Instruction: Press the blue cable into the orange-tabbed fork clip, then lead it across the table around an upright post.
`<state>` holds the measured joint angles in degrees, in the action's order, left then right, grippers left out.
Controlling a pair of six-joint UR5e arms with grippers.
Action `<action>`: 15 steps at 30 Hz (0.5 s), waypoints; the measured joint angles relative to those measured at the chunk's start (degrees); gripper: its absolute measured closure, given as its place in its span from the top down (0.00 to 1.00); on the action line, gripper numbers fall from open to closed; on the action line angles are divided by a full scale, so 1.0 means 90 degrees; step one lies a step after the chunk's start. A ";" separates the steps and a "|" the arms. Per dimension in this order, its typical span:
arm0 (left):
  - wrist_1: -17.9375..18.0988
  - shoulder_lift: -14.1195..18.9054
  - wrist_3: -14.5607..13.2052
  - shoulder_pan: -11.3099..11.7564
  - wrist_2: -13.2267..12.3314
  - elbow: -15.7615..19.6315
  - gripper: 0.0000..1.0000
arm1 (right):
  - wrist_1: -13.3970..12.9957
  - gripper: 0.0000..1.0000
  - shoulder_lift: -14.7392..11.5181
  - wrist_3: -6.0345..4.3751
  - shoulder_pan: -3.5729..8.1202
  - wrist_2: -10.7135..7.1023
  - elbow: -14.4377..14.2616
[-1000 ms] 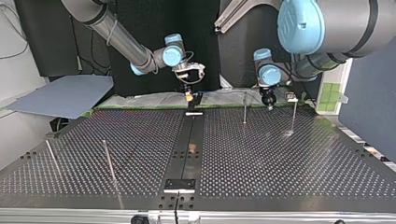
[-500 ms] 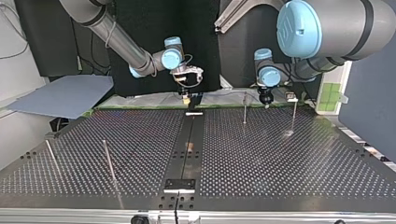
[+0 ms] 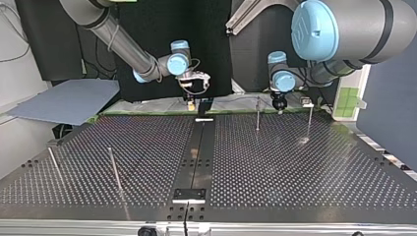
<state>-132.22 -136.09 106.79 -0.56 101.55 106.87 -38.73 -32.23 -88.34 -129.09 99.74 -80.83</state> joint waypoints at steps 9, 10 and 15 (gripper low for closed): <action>-0.0307 0.0001 0.0016 0.0052 -0.0083 -0.0212 0.00 | 0.0119 0.00 0.0001 0.0019 0.0074 -0.0003 0.0143; -0.0351 0.0000 0.0020 0.0064 -0.0096 -0.0259 0.00 | 0.0126 0.00 0.0001 0.0018 0.0081 -0.0004 0.0157; -0.0480 0.0000 0.0050 0.0103 -0.0158 -0.0412 0.00 | 0.0157 0.00 0.0001 0.0017 0.0145 -0.0008 0.0225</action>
<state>-136.54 -136.09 107.24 0.37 100.13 103.16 -37.32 -32.23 -88.19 -127.79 99.67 -78.80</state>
